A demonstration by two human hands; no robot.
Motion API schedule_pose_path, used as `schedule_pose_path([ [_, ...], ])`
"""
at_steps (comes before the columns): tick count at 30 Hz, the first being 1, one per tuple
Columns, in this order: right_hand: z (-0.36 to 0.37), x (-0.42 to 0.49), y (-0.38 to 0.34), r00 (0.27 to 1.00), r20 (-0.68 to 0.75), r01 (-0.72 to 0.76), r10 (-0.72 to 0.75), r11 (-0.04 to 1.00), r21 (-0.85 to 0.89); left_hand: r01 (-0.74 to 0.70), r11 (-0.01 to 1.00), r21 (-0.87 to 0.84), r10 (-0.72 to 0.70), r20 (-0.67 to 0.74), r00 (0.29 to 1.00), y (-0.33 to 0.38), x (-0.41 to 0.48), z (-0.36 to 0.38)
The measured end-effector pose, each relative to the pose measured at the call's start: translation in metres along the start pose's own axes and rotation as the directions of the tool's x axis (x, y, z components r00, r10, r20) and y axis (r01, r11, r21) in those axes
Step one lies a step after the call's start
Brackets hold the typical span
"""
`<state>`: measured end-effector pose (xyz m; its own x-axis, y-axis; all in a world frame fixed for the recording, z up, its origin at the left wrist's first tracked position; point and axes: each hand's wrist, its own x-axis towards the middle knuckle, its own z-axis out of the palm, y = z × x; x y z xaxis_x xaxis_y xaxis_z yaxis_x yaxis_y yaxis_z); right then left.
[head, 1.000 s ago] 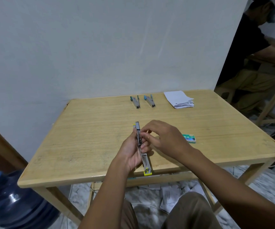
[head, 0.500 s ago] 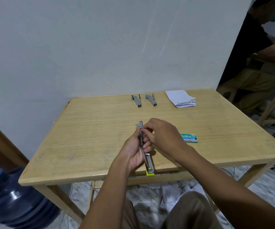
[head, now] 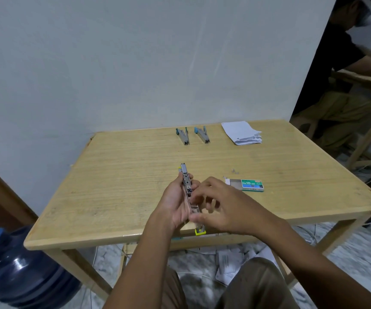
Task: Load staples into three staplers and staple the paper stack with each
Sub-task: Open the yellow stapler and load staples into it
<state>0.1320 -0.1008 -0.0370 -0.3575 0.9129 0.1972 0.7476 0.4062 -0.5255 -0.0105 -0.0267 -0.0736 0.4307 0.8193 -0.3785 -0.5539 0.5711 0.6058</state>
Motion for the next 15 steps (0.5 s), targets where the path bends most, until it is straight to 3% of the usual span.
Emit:
schedule_pose_path([
  [3, -0.006, -0.011, 0.008, 0.990, 0.115, 0.081, -0.079, 0.997, -0.013, -0.007, 0.999, -0.043, 0.007, -0.001, 1.000, -0.001, 0.000, -0.001],
  [6, -0.005, -0.014, 0.018, 0.978, 0.141, 0.164, -0.155, 0.985, -0.054, -0.005, 0.996, -0.089, 0.005, 0.005, 1.000, 0.000, -0.003, 0.001],
  [12, 0.002, -0.017, 0.023, 0.936, -0.082, 0.347, -0.343, 0.937, 0.045, -0.038, 0.993, -0.109, 0.036, -0.015, 0.999, 0.000, -0.004, 0.006],
  [15, -0.001, -0.010, 0.021, 0.925, -0.256, 0.326, -0.281, 0.933, 0.154, -0.051, 0.995, -0.089, 0.052, 0.007, 0.999, -0.001, -0.003, 0.005],
])
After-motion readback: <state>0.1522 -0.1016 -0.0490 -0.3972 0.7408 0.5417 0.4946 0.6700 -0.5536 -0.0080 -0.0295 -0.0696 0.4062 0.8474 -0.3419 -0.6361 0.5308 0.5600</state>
